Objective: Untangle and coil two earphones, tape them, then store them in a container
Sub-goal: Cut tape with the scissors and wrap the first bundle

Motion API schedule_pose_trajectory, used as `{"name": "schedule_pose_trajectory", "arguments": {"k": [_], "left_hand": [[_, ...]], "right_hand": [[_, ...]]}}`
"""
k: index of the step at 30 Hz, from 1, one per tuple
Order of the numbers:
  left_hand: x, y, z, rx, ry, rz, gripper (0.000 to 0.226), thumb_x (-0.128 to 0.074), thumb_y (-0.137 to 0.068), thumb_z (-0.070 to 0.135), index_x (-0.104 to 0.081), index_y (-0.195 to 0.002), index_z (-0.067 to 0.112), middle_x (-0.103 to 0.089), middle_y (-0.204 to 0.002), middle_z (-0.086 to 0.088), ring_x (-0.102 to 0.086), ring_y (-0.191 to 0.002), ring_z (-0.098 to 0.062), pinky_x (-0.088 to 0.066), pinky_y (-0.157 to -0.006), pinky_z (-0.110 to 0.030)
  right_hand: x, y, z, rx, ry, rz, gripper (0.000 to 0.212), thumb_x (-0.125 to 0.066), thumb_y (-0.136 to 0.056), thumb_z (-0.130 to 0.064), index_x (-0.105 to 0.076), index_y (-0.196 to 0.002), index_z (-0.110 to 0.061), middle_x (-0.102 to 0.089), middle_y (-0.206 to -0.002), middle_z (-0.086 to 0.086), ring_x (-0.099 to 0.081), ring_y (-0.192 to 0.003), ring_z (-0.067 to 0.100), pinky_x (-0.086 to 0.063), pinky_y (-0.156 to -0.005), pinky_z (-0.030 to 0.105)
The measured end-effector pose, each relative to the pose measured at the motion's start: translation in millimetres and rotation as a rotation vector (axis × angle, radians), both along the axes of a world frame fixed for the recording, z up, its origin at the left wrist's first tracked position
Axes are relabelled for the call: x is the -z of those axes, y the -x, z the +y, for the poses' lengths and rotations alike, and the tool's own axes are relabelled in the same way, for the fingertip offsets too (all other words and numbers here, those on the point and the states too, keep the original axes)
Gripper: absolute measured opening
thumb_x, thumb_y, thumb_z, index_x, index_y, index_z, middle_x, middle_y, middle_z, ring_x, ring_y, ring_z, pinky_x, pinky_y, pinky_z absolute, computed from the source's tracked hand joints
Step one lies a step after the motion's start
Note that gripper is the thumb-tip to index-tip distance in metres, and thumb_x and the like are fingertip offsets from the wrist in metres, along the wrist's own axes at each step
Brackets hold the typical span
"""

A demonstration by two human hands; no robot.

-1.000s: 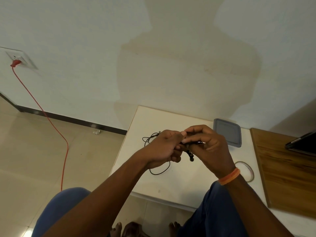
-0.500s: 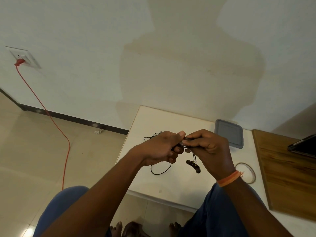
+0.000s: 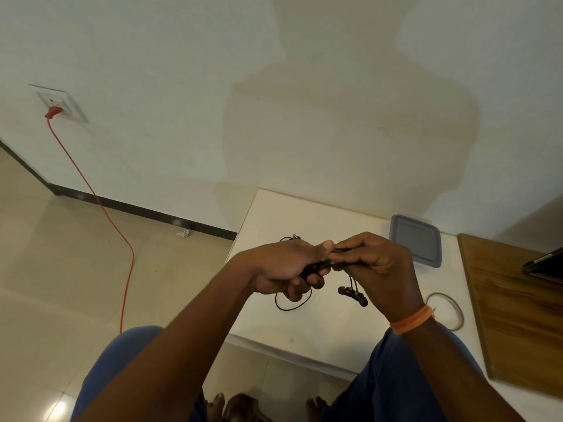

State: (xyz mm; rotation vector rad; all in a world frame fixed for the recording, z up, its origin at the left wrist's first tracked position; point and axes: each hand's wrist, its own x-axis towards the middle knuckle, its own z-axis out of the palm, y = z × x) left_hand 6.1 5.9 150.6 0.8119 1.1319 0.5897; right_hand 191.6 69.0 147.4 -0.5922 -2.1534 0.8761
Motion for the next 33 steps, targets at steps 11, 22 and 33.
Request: {"name": "schedule_pose_trajectory", "arguments": {"k": [11,22,33], "left_hand": [[0,-3,-1,-0.105,-0.052,-0.072,0.039,-0.038,-0.105,0.041,-0.051,-0.080,0.015,-0.033,-0.060,0.006,-0.023,-0.045,-0.005,-0.021,-0.051,-0.020],[1,-8,0,-0.164,-0.145,0.043,0.038,-0.035,-0.106,0.041,-0.045,-0.078,0.017,-0.032,-0.063,0.005,-0.021,-0.051,-0.011,-0.021,-0.054,-0.025],[4,-11,0,-0.125,-0.159,-0.003,0.038,-0.033,-0.107,0.042,-0.045,-0.081,0.017,-0.032,-0.063,0.006,-0.019,-0.053,-0.011,-0.018,-0.058,-0.028]], "right_hand": [[2,-1,3,-0.005,-0.082,-0.053,0.022,-0.073,-0.076,0.009,-0.079,-0.090,-0.009,-0.071,-0.094,0.002,-0.068,-0.088,0.010,-0.058,-0.075,0.028],[8,-10,14,-0.072,0.792,0.213,0.027,-0.065,-0.085,-0.016,-0.073,-0.110,-0.008,-0.072,-0.109,0.014,-0.068,-0.105,0.032,-0.058,-0.083,0.041],[11,-7,18,-0.148,0.879,0.078,0.030,-0.057,-0.090,-0.022,-0.070,-0.116,-0.015,-0.072,-0.107,0.012,-0.068,-0.091,0.023,-0.056,-0.074,0.031]]}}
